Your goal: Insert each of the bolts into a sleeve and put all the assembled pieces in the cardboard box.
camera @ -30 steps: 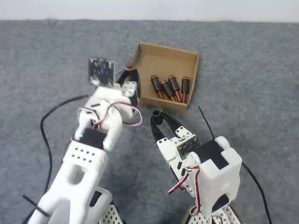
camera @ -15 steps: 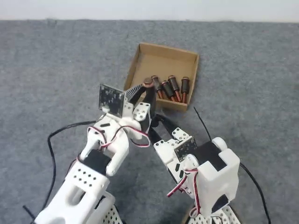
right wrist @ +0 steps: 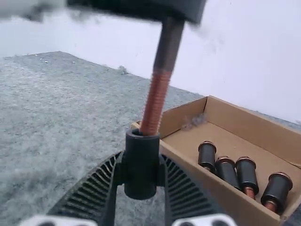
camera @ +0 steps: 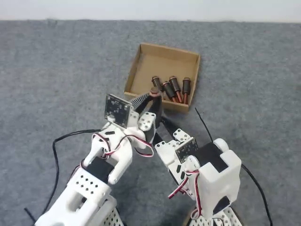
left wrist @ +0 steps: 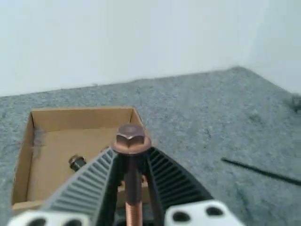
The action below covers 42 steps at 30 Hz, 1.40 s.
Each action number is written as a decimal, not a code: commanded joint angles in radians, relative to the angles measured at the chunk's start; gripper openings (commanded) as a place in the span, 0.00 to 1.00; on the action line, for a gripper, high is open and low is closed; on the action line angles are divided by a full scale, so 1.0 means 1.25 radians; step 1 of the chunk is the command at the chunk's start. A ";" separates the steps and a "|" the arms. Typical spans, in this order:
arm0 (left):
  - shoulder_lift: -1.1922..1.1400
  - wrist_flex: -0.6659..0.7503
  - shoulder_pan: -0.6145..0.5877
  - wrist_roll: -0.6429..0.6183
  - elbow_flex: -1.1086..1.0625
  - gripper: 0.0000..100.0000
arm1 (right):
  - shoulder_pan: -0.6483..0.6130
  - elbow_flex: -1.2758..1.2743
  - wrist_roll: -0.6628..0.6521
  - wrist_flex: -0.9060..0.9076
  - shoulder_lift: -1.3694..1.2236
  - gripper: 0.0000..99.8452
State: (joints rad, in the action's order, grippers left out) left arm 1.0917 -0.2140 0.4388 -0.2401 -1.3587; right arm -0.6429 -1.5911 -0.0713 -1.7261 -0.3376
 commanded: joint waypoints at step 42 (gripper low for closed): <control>0.031 0.193 -0.036 -0.126 -0.114 0.01 | 0.029 -0.042 0.010 -0.025 0.098 0.01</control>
State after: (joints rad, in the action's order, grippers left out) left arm 1.1178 -0.0499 0.4005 -0.3890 -1.4968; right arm -0.6276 -1.6111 -0.0713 -1.7261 -0.2808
